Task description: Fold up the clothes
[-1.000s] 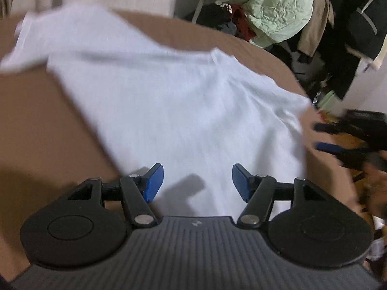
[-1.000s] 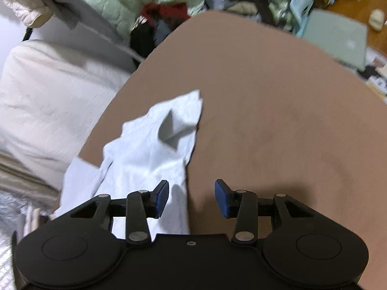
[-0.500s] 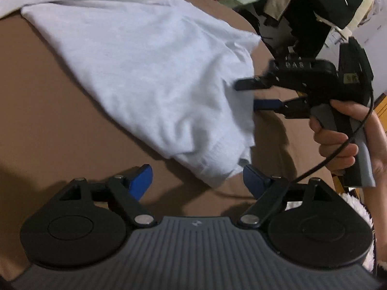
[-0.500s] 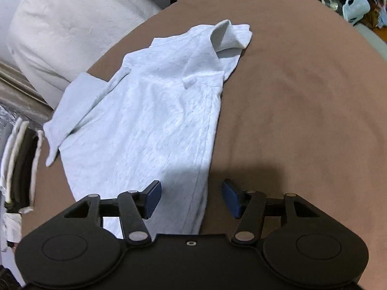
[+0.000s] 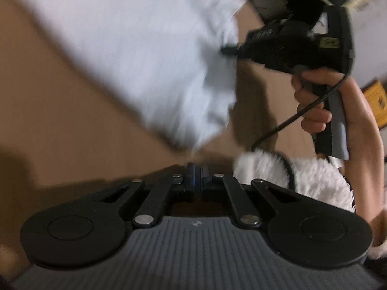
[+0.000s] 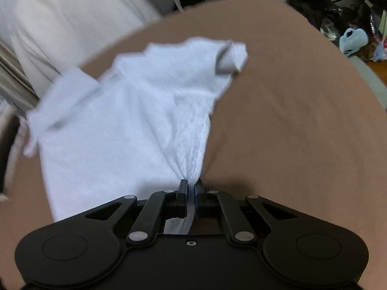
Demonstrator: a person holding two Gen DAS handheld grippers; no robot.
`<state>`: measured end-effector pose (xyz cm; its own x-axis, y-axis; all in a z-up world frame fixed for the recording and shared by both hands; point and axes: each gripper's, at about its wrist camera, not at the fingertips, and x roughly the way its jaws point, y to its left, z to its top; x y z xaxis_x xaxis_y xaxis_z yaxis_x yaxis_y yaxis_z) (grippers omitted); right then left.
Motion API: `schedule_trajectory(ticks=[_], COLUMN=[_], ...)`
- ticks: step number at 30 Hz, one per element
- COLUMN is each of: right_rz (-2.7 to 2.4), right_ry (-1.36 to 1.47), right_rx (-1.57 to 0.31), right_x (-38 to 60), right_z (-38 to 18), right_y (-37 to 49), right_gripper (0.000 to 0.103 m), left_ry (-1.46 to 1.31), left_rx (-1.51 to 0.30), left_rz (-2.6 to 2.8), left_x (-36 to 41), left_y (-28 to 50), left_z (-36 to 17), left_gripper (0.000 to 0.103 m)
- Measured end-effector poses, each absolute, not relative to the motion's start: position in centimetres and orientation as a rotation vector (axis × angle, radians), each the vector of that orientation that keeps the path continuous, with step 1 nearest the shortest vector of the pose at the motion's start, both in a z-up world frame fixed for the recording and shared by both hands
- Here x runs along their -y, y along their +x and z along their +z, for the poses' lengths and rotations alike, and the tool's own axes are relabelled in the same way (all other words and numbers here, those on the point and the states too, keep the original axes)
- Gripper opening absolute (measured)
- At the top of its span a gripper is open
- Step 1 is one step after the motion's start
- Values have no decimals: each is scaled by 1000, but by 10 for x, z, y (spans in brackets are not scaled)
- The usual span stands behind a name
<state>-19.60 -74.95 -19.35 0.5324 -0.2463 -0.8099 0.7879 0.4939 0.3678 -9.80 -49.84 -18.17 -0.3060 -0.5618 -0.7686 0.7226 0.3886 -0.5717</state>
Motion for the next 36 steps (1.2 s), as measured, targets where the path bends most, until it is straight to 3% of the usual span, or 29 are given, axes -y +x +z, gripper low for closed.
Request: schedule_trajectory(ticks=[3,5,8,12,14,17,21,22,24,25,26,28,29,31,36], right_rz=[-704,-716,-702,-653,-626,-553,-510,-498,-464,-446,-427,-353,-346,-335,-212], right_ry=[831,865,926,1033,1132,1217,1180,1171,1133,1127,1121,1153,1155,1156,1188], right_rx=[-736,-682,-589,-503,-421,-363,-403,-416,-471,-484,-497,-501,-512,-533,-512], right_x=[752,757,767,786,796,798,789,786,778,775,771,767,766,765,752], right_z=[-192,-190,-193,-209,-222,-233,-229,-227,-224,-224,-224,-226,-227,-229,-215], right_y=[-201,-209,-214,-207,-207,-207,-202,-201,-198,-199,-200,-200,-196,-188,-189], right_gripper=[9,28,53,56,58,59,59,59,59,59,59,52,34,16,11], left_ry=[156,186,85,-121,-253,-514,-631,-600,-507,-440,-369,-370,-403,-471,-472], left_rx=[-1266,-1120,-1003,-1127,-1306,-1345,-1341,-1314,-1233,-1186,-1139,-1096,-1093,-1088,-961], left_rz=[-1280,-1261,-1240,-1218,-1196,-1140,-1100,-1097,-1102,-1107,-1109,-1117,-1117,-1110,-1107], left_x=[485,477,467,476,490,489,498,503,511,515,520,519,514,503,461], left_y=[-92,-86,-68,-40,-26,-12,-4,-6,-14,-18,-22,-22,-20,-15,-14], left_z=[-170,-153,-139,-162,-202,-222,-230,-226,-217,-213,-208,-205,-203,-193,-149], left_gripper=[15,46,62,72,94,103,102,95,63,30,12,9,8,7,6])
